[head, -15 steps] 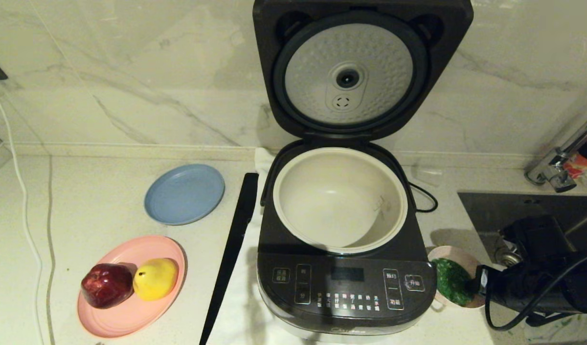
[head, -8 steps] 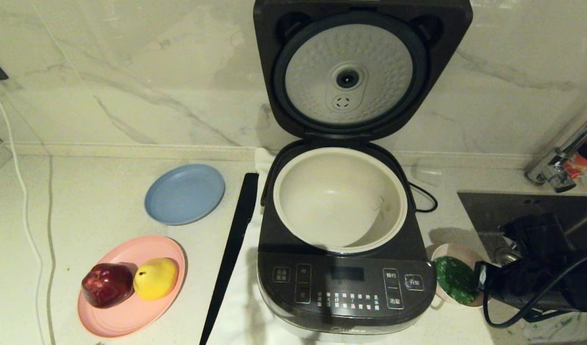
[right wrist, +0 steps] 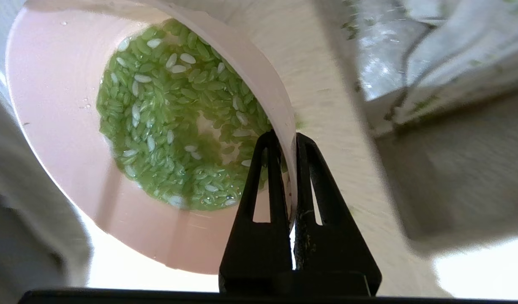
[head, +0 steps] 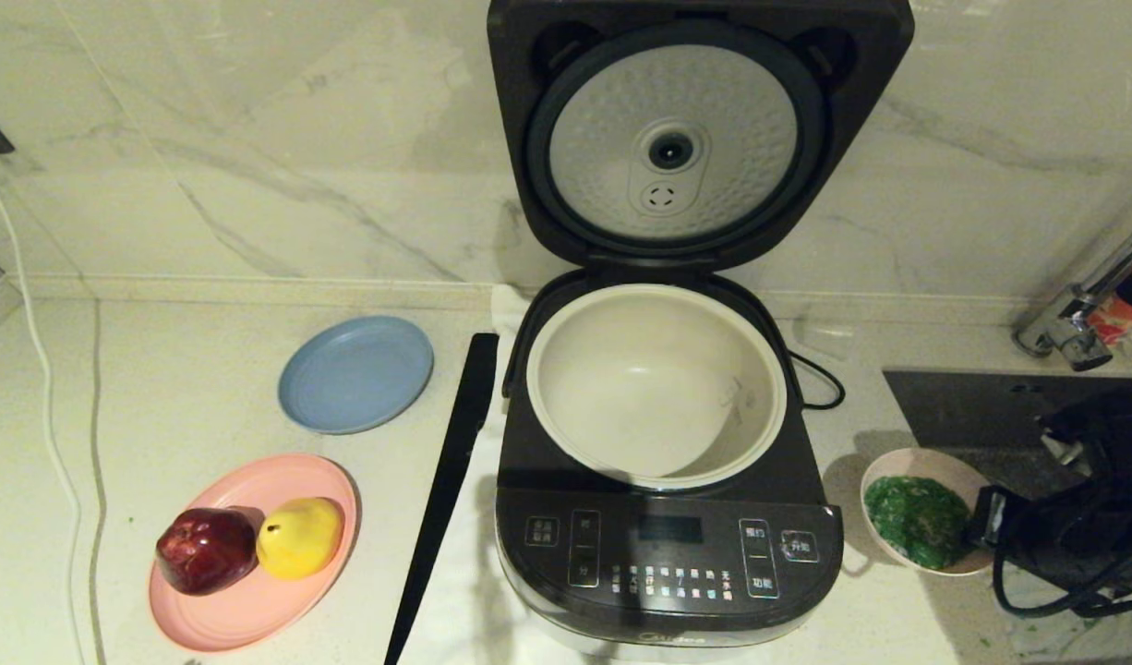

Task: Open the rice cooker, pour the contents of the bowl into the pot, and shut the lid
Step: Fill a bowl with water from the tap

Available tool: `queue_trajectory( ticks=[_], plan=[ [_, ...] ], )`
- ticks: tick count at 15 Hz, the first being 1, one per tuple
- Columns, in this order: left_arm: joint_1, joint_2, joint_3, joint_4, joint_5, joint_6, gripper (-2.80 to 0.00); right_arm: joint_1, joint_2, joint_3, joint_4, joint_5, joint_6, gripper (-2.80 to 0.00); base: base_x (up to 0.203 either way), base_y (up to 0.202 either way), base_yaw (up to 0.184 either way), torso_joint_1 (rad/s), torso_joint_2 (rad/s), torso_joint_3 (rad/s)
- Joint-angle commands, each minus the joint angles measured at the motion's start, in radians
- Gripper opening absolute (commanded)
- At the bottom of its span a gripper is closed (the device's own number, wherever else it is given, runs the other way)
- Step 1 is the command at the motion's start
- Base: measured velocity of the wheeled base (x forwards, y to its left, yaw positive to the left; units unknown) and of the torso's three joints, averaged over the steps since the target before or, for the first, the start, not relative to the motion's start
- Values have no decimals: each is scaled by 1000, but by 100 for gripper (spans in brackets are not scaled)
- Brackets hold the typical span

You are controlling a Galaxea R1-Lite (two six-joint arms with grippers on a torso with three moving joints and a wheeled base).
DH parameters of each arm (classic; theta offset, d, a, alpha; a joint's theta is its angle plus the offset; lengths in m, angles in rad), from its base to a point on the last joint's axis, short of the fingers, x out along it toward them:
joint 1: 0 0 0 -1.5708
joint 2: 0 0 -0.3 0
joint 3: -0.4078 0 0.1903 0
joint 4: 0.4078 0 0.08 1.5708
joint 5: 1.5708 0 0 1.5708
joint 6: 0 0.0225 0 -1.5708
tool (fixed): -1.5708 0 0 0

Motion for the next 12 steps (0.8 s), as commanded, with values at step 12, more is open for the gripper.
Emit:
queue_trajectory(
  ticks=[12],
  plan=[
    [0, -2, 0, 0, 0, 0, -280, -770, 195, -337, 210, 354, -12, -280, 0, 0, 0, 0, 0, 0]
  ],
)
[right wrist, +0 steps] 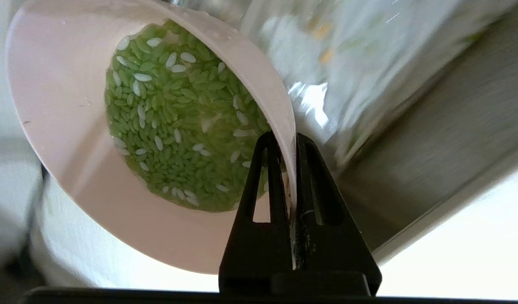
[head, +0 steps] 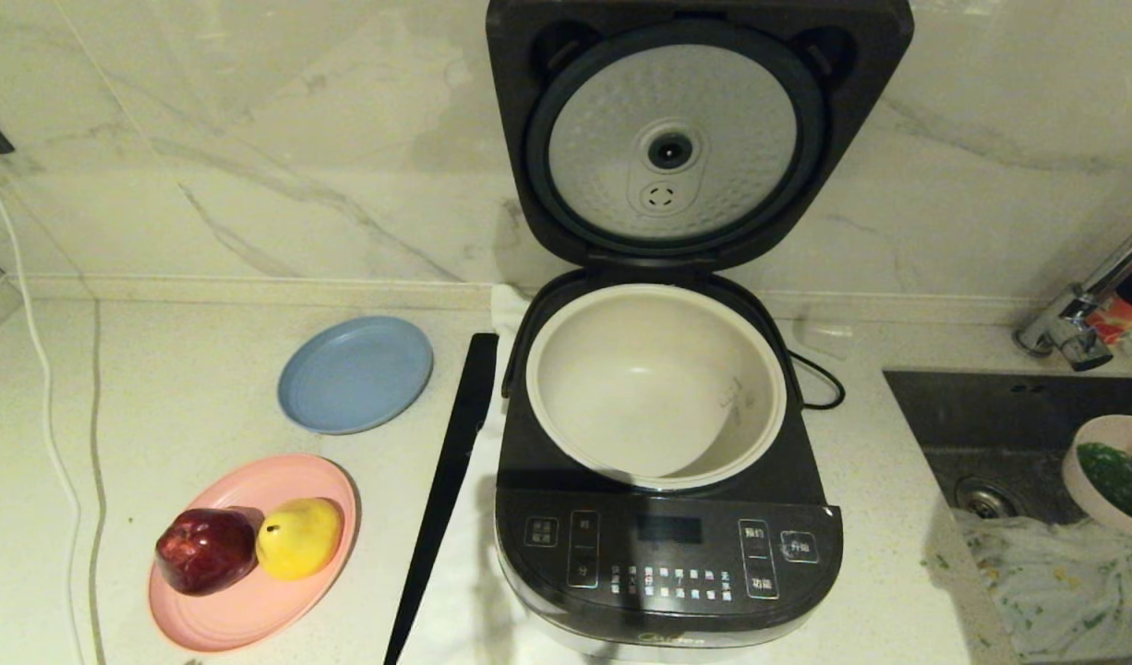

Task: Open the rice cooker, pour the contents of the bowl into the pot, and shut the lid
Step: Fill a bowl with water from the tap

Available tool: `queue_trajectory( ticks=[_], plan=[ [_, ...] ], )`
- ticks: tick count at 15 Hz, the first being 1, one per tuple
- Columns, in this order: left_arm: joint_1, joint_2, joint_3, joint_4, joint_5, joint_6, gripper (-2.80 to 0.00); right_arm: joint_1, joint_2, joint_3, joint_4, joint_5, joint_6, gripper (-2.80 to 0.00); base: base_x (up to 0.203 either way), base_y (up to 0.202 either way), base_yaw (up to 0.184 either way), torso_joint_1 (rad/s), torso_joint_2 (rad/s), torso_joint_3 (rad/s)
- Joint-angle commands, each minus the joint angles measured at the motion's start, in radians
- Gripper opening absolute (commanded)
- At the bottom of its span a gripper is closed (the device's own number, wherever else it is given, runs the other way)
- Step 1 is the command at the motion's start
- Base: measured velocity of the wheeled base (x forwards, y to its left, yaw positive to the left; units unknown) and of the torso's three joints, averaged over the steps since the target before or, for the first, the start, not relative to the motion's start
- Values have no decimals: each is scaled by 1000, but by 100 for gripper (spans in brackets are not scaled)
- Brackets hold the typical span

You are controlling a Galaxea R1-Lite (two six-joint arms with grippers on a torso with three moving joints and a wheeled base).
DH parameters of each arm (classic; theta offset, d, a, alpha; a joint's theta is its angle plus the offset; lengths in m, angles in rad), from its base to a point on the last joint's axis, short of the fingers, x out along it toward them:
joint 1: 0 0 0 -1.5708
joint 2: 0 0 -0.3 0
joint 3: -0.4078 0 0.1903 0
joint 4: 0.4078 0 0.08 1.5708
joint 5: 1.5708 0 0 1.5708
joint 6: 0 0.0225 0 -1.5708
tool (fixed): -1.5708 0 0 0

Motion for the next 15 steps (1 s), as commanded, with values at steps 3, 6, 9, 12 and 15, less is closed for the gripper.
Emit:
queue_trajectory(
  ticks=[3, 6, 9, 12, 15],
  plan=[
    [0, -1, 0, 0, 0, 1, -280, -191, 174, -165, 37, 38, -18, -280, 0, 0, 0, 0, 0, 0],
    [0, -1, 0, 0, -1, 1, -280, -269, 256, -229, 44, 57, -23, -280, 0, 0, 0, 0, 0, 0],
    [0, -1, 0, -1, 0, 2, -280, -328, 324, -267, 47, 105, -26, -280, 0, 0, 0, 0, 0, 0],
    [0, -1, 0, 0, 0, 1, -280, -363, 401, -330, 54, 114, -24, -280, 0, 0, 0, 0, 0, 0],
    [0, -1, 0, 0, 0, 1, -280, -375, 454, -399, 98, 154, -21, -280, 0, 0, 0, 0, 0, 0]
  ],
)
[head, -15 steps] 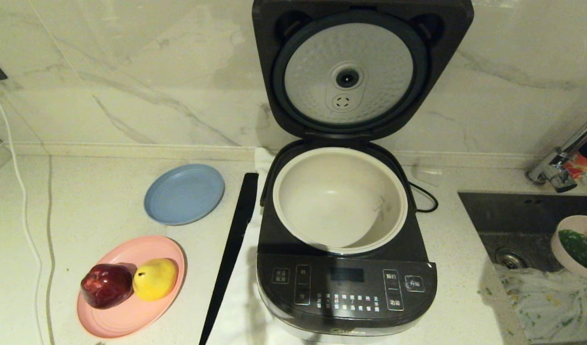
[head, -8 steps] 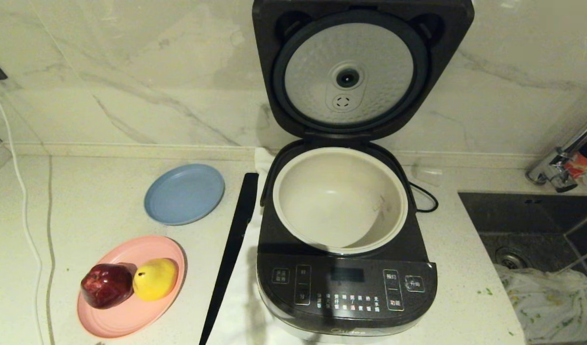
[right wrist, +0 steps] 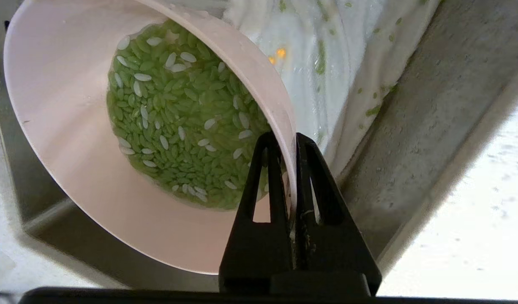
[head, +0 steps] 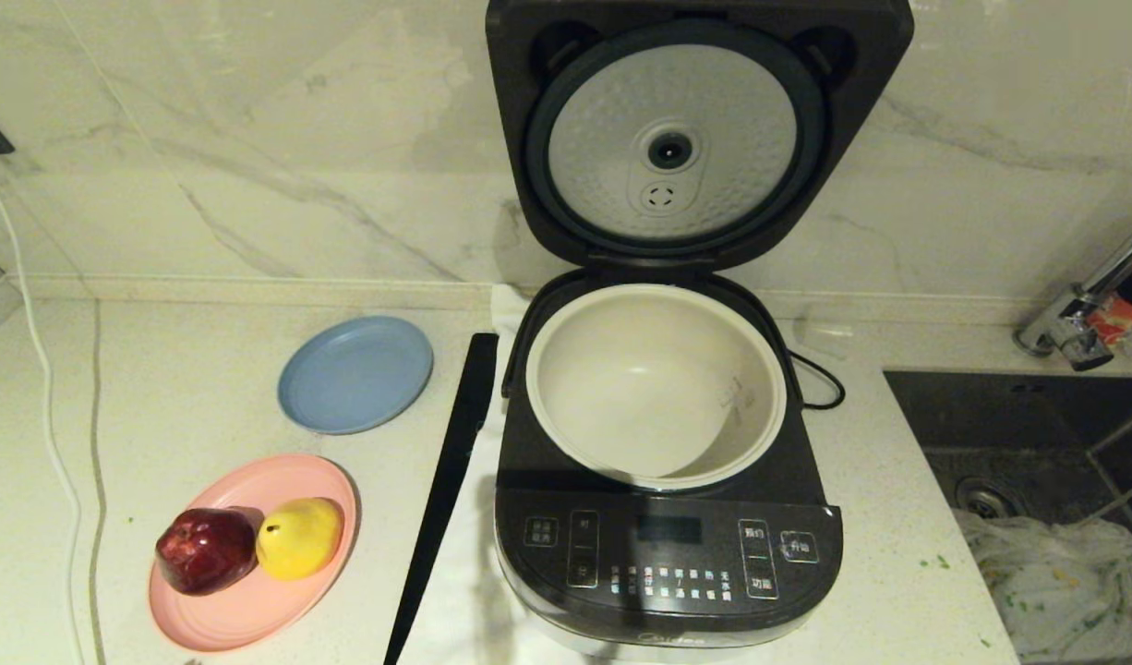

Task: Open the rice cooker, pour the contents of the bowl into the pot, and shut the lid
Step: Fill a bowl with water from the tap

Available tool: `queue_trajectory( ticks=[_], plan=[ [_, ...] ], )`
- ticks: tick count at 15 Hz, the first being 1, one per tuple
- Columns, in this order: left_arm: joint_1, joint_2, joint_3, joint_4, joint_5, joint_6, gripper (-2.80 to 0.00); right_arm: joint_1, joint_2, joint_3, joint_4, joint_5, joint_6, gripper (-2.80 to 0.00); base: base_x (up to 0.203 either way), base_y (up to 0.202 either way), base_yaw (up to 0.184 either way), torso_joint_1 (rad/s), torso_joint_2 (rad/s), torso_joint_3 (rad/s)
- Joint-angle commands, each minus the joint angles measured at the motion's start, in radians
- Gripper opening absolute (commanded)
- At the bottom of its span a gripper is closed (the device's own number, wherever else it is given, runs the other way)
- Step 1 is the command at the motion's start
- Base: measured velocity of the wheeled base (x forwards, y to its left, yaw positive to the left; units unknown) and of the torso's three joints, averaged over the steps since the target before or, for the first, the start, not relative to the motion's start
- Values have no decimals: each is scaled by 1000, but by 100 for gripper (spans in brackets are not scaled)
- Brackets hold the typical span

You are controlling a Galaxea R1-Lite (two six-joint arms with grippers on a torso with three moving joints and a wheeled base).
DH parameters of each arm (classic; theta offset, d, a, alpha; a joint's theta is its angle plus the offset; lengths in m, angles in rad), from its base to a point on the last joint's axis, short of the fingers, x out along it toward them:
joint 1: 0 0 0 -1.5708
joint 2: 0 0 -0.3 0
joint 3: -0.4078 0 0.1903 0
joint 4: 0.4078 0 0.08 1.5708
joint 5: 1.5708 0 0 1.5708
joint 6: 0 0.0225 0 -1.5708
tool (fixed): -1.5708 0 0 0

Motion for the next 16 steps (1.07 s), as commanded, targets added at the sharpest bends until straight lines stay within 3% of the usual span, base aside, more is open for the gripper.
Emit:
queue_trajectory(
  ticks=[1, 13, 16],
  plan=[
    [0, -1, 0, 0, 1, 0, -280, -7, 64, -60, 37, 35, 6, -280, 0, 0, 0, 0, 0, 0],
    [0, -1, 0, 0, 0, 1, -280, 60, 161, -261, 88, 55, 22, -280, 0, 0, 0, 0, 0, 0],
    [0, -1, 0, 0, 1, 0, -280, 89, 174, -310, 89, 53, 75, -280, 0, 0, 0, 0, 0, 0]
  ],
)
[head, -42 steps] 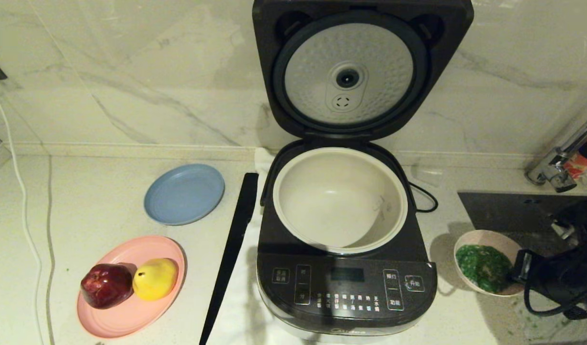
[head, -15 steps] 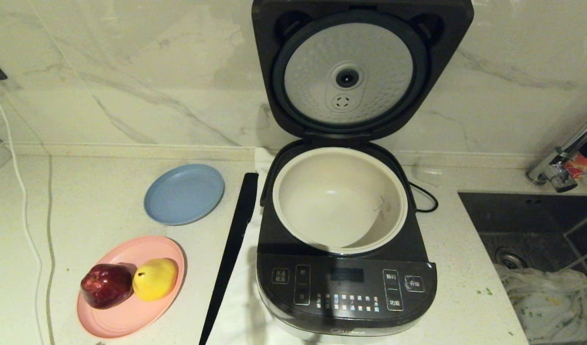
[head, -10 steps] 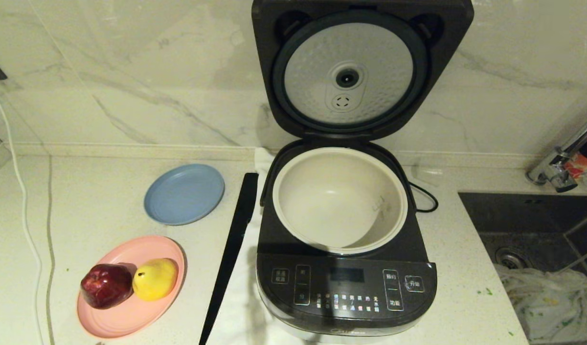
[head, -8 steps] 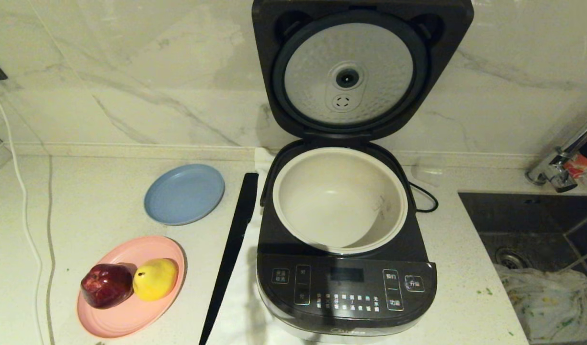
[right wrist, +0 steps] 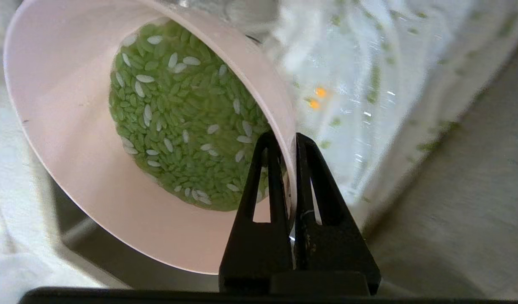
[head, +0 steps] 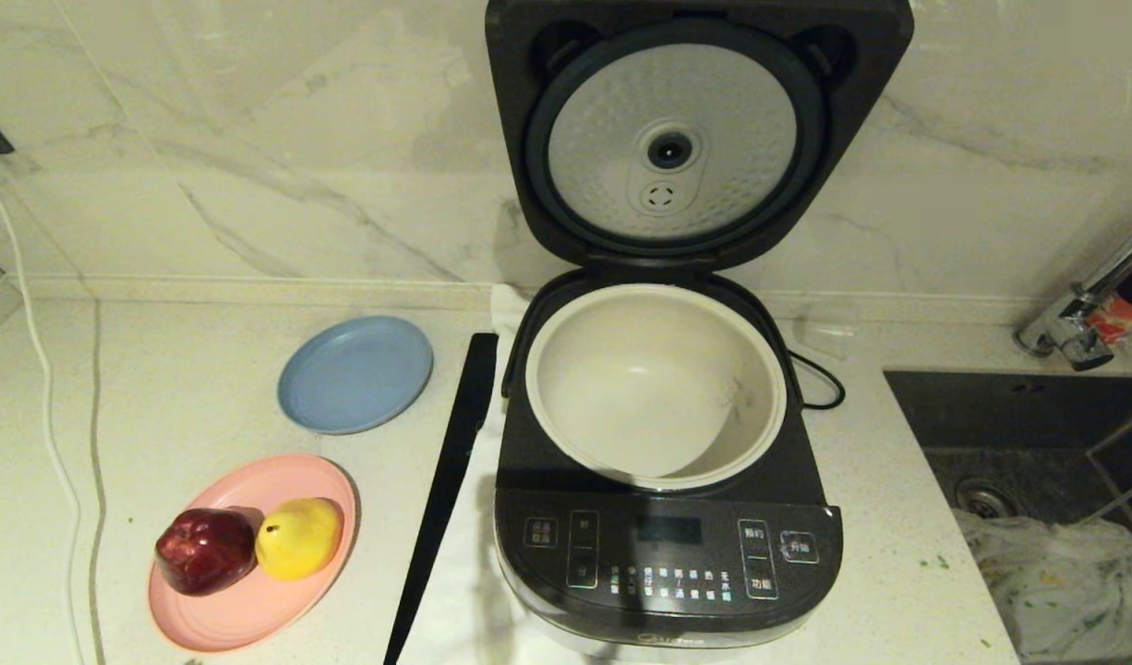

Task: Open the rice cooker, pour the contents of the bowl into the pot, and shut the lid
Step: Fill a bowl with water from the tap

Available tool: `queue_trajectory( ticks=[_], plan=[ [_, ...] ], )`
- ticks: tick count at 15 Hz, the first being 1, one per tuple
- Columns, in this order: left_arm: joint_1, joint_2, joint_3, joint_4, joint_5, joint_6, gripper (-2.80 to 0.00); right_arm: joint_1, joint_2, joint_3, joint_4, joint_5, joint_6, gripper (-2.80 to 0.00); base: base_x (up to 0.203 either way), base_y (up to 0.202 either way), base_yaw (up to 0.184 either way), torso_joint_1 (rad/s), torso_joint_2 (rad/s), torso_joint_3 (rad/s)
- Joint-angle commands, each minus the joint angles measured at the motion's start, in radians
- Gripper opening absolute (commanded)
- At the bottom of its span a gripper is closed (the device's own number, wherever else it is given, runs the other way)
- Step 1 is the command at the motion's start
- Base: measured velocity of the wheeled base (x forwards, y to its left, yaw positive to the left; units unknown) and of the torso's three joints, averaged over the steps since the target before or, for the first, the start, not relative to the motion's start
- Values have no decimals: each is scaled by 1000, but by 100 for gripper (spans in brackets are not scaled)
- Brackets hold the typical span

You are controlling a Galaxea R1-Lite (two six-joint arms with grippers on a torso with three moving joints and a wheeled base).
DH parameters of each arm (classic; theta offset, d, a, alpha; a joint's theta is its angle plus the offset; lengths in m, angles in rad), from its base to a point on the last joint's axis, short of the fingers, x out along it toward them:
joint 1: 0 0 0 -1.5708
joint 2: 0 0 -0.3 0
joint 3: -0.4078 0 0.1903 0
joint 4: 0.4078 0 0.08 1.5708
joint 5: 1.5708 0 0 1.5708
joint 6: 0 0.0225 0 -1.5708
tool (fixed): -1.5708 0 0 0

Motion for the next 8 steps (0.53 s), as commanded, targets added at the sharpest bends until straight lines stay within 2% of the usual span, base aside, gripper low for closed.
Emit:
queue_trajectory(
  ticks=[1, 5, 8],
  plan=[
    [0, -1, 0, 0, 0, 0, -280, 22, 13, -33, 1, 2, 14, -280, 0, 0, 0, 0, 0, 0],
    [0, -1, 0, 0, -1, 0, -280, 24, 48, -85, 3, 2, 15, -280, 0, 0, 0, 0, 0, 0],
    [0, -1, 0, 0, 0, 0, -280, 27, 62, -134, 22, 2, 47, -280, 0, 0, 0, 0, 0, 0]
  ],
)
